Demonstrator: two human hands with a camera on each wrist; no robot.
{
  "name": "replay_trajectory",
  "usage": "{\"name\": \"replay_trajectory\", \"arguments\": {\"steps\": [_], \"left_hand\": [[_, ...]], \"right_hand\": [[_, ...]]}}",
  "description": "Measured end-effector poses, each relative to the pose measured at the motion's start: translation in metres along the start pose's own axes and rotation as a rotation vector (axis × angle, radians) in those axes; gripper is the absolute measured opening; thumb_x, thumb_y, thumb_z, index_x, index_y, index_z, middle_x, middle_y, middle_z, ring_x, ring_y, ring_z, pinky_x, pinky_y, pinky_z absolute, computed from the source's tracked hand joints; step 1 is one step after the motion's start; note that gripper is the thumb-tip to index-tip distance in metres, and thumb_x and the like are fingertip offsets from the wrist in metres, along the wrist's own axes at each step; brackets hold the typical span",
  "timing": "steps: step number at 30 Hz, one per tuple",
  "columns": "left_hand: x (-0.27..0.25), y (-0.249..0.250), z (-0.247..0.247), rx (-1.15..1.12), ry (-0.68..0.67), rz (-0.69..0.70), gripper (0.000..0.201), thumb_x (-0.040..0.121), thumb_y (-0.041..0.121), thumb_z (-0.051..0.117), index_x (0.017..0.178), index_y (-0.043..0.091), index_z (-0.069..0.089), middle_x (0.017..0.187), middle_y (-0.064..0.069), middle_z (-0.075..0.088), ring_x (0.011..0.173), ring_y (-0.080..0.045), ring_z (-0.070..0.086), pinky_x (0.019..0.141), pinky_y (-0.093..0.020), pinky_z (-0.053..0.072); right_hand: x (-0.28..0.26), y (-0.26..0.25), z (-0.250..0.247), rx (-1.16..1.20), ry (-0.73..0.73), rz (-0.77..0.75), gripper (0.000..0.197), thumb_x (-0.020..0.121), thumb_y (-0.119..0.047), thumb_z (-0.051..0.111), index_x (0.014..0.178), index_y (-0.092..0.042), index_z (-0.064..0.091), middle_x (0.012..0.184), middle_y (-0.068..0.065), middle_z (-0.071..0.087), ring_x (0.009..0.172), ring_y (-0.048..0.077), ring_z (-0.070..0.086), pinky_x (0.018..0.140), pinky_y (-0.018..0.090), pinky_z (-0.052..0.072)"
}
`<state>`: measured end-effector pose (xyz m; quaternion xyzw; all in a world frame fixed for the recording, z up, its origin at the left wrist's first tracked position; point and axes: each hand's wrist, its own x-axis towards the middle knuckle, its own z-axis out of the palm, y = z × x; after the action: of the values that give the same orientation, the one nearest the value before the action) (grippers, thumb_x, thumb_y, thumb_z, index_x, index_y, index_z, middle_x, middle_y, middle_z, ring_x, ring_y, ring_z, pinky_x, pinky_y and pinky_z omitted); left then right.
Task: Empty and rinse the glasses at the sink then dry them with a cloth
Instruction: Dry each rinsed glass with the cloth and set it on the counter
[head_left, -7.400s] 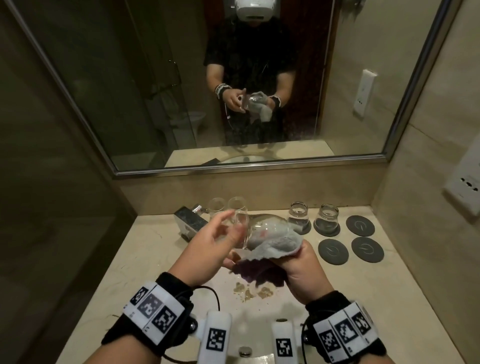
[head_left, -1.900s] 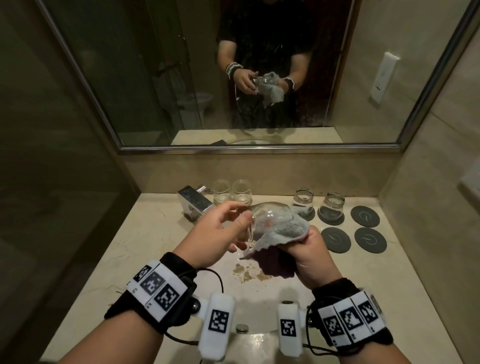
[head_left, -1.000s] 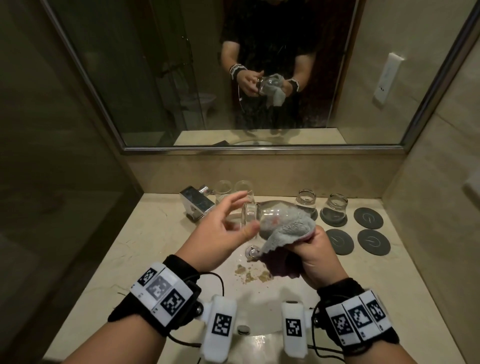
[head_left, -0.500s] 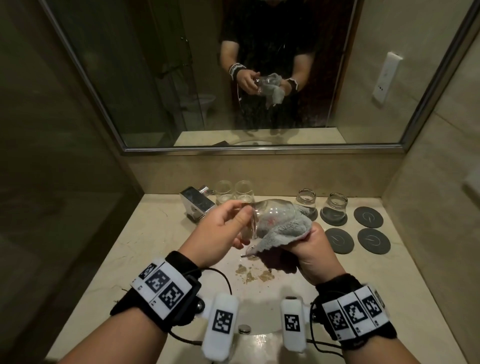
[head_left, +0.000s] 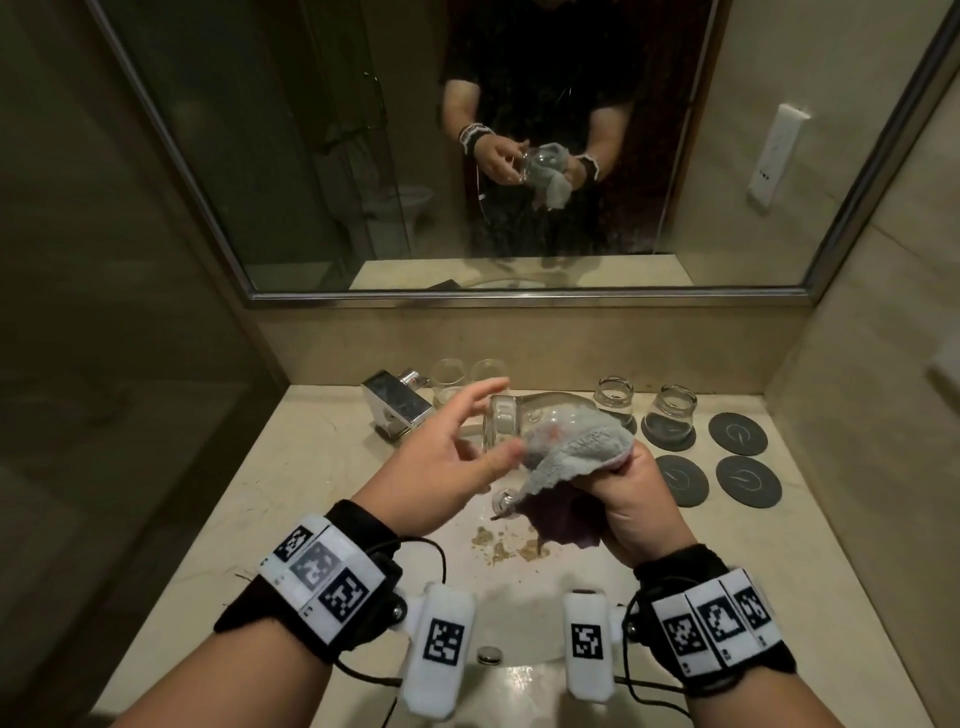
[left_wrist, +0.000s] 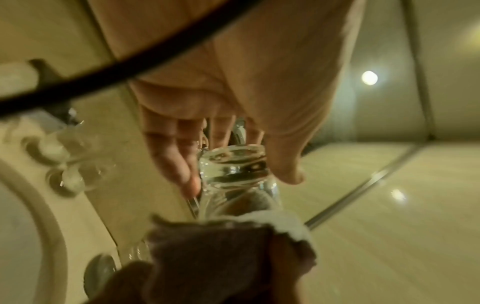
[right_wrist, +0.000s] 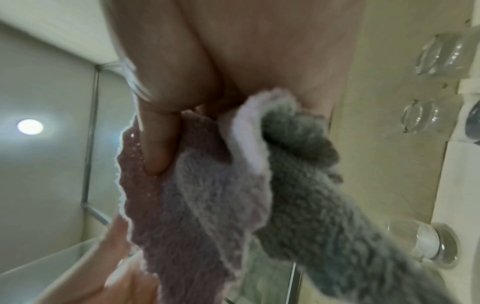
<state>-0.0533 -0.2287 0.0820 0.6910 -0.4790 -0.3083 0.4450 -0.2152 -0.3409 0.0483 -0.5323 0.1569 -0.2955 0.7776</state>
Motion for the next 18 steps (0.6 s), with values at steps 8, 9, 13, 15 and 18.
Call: {"name": "replay_trajectory", "arguments": {"steps": [8,9,13,15,18], "left_hand": [[-0.002,-0.002,-0.003,0.066,-0.004,0.055,0.052,0.083,0.051,0.067,0.131,0.047,0.048,0.118,0.005,0.063,0.096,-0.017,0.067,0.081,-0.032,0.056],[-0.002,-0.002,-0.003,0.056,0.008,0.043,0.060,0.080,0.057,0.067,0.135,0.048,0.045,0.123,0.010,0.061,0.098,-0.016,0.067,0.082,-0.032,0.057],[0.002,0.003,0.001,-0.165,0.071,-0.144,0.072,0.076,0.059,0.057,0.134,0.016,0.050,0.112,-0.002,0.066,0.077,-0.017,0.072,0.068,-0.032,0.059],[0.000,0.000,0.002,-0.134,0.065,-0.088,0.061,0.079,0.048,0.064,0.131,0.018,0.053,0.117,-0.005,0.065,0.080,-0.018,0.072,0.073,-0.033,0.059],[-0.006,-0.002,0.000,0.022,0.035,0.070,0.049,0.085,0.031,0.072,0.129,0.039,0.052,0.122,0.006,0.061,0.096,-0.015,0.067,0.083,-0.030,0.057]], "right_hand": [[0.004,0.005,-0.004,0.111,0.045,-0.006,0.045,0.047,-0.034,0.093,0.085,-0.018,0.078,0.086,0.010,0.075,0.077,0.022,0.071,0.063,0.029,0.057],[0.004,0.004,-0.003,0.101,0.048,-0.008,0.046,0.045,-0.034,0.093,0.085,-0.018,0.078,0.087,0.010,0.075,0.079,0.024,0.071,0.064,0.029,0.057],[0.001,-0.001,0.005,0.016,0.059,0.036,0.016,0.064,-0.008,0.076,0.080,-0.006,0.072,0.074,0.024,0.067,0.045,0.026,0.061,0.033,0.021,0.042],[0.001,0.001,0.006,0.015,0.065,0.021,0.020,0.066,-0.001,0.077,0.085,-0.001,0.070,0.076,0.022,0.069,0.053,0.024,0.066,0.041,0.025,0.049],[0.004,0.004,0.006,0.106,0.096,0.001,0.026,0.069,0.001,0.071,0.094,-0.001,0.069,0.090,0.016,0.073,0.083,0.024,0.070,0.070,0.031,0.057]]}}
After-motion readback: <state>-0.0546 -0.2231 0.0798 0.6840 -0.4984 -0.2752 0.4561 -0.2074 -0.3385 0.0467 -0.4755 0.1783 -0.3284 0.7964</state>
